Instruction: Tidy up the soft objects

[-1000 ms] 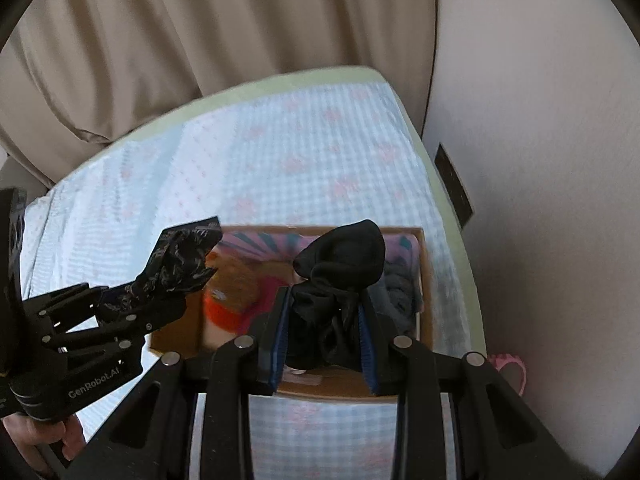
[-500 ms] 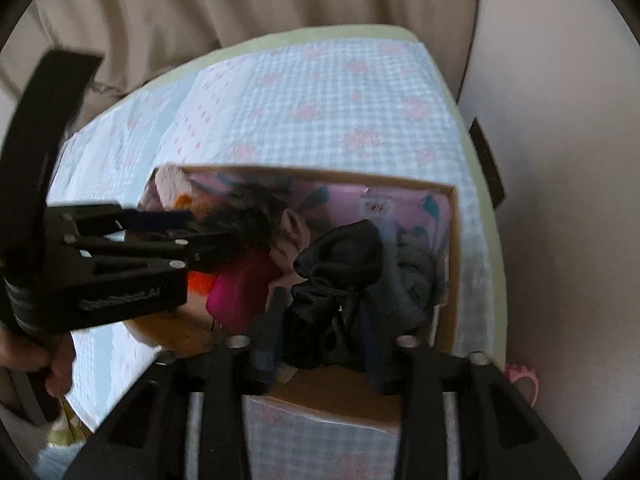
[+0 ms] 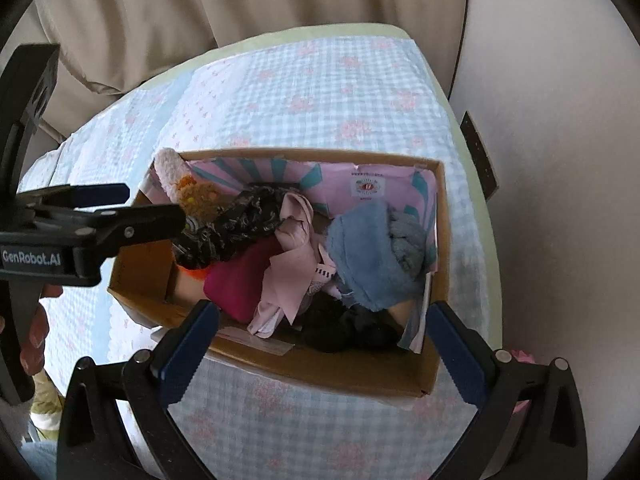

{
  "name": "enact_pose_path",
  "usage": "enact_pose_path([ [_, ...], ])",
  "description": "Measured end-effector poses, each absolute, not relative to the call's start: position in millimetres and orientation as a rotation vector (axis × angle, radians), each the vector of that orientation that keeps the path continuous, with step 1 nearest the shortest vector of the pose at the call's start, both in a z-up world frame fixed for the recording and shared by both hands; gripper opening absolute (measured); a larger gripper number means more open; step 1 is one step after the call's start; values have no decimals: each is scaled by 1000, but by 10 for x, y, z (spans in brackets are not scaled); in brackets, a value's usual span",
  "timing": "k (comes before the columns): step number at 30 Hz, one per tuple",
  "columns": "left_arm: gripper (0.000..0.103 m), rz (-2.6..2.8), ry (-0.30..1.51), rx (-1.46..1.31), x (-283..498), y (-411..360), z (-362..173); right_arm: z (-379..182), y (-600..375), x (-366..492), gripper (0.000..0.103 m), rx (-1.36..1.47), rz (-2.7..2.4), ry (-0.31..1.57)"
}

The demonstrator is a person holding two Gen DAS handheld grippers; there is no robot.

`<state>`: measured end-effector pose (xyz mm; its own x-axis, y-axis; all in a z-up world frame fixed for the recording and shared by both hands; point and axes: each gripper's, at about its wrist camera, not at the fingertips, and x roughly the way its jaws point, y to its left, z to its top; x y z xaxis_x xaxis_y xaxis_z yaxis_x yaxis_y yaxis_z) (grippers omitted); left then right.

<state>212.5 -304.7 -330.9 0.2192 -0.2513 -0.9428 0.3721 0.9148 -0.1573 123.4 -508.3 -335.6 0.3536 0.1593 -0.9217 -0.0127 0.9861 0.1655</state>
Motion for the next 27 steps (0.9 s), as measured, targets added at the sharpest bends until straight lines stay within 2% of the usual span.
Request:
enact_pose_path([
  [6,103,-420,1225,76,1966,-2825,-2879,-2976,-4950,1177,103,132,121,1159],
  [11,103,-407,1141,23,1741,-2509,-2290,-2498,-4700,1070,103,126,146,1108],
  [27,103,-218,790,-74,753,-806,-383,-575,-3595,665,103,168,167,827],
])
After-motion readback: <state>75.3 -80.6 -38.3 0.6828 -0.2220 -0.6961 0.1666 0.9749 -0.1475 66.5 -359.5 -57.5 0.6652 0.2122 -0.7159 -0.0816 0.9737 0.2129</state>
